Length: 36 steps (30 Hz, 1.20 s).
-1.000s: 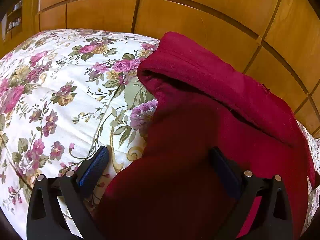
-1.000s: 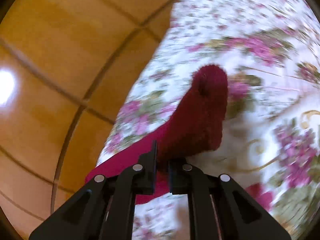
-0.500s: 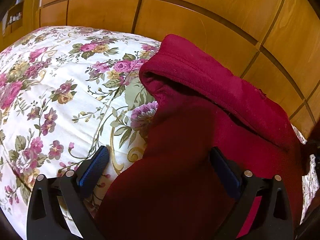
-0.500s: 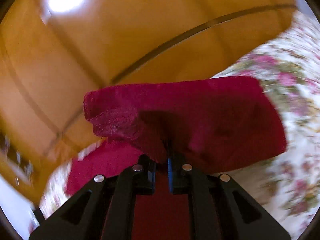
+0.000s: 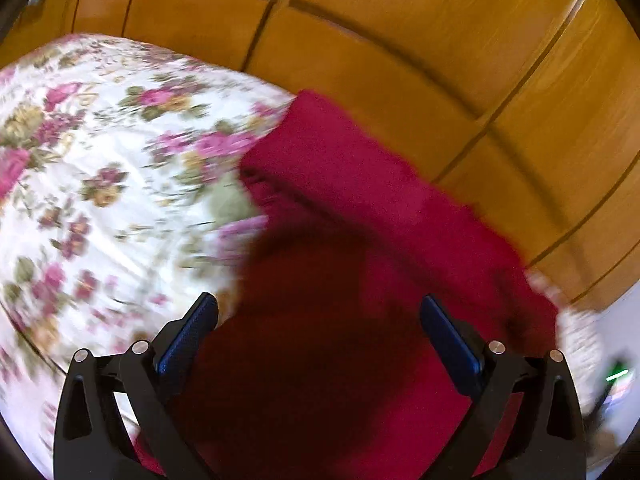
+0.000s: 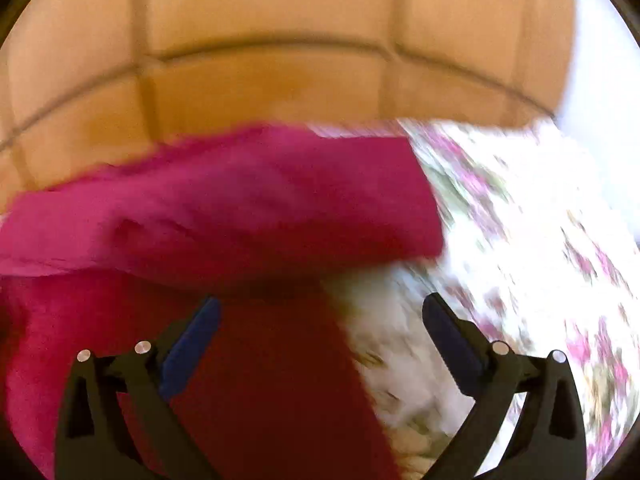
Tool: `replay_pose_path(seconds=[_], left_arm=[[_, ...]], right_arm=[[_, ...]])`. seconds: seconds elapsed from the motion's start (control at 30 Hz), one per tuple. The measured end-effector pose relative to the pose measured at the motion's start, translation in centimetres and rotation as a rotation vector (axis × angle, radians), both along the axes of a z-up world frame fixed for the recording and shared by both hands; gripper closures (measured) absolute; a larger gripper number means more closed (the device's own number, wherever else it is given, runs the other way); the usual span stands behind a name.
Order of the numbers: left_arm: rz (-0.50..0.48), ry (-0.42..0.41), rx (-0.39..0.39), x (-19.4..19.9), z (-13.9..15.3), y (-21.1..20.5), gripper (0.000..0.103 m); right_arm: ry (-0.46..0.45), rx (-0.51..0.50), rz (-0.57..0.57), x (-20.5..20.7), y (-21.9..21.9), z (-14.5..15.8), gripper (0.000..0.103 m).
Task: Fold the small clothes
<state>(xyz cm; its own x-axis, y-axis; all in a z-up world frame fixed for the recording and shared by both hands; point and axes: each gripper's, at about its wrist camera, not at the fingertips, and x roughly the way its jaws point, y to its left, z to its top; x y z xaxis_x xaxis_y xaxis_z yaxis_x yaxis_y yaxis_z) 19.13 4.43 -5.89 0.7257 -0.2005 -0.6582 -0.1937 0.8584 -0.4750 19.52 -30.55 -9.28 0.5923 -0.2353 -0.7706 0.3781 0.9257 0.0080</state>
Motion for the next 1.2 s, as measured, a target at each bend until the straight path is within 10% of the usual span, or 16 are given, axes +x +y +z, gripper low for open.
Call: replay_pose_path(seconds=[0.27, 0.47, 0.53, 0.7, 0.93, 1.2], left_arm=[[-0.325, -0.028, 0.022, 6.3, 4.1, -11.2, 0.010], [-0.492, 0.079, 0.043, 10.7, 1.8, -19.0, 0.035], [-0.500, 0.148, 0.015, 11.8, 0.5, -19.9, 0.063], [-0.480, 0.167, -0.017, 12.1, 0.4, -19.2, 0.099], [-0.381, -0.045, 0.026, 11.8, 5.7, -13.6, 0.100], [-0.259, 0.008, 0.029, 12.5, 4.8, -6.2, 0.100]], right_arm=[[-0.004, 0.025, -0.011, 0.2, -0.7, -0.7, 0.002], [-0.023, 0.049, -0.009, -0.6, -0.3, -0.4, 0.002], [-0.031, 0.059, -0.009, -1.0, -0.6, -0.2, 0.002], [-0.039, 0.066, -0.010, -1.0, -0.8, -0.3, 0.002], [-0.038, 0.066, -0.010, -1.0, -0.9, -0.2, 0.002], [-0.038, 0.063, -0.010, -1.0, -0.9, -0.2, 0.002]])
